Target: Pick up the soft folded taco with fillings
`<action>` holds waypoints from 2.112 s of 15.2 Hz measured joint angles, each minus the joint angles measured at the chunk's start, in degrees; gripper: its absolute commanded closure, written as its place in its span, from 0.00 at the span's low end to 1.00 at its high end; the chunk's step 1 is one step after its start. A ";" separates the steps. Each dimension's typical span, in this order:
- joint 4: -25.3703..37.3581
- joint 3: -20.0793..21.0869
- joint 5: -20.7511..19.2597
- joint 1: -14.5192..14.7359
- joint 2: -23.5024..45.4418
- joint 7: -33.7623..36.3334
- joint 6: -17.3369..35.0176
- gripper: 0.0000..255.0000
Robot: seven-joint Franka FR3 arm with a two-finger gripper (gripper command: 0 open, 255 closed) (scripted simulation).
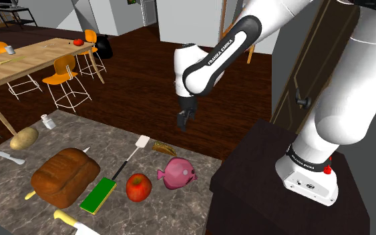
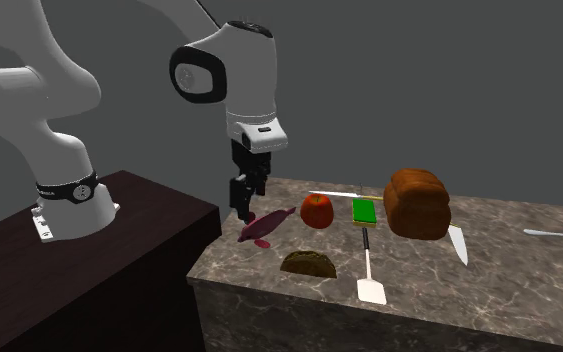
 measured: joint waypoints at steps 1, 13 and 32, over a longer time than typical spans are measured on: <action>1.34 0.03 -0.88 0.26 2.43 0.38 1.30 0.00; 20.82 -2.62 -10.09 6.58 29.09 4.20 11.01 0.00; 25.02 -4.07 -11.49 8.15 36.68 4.80 14.66 1.00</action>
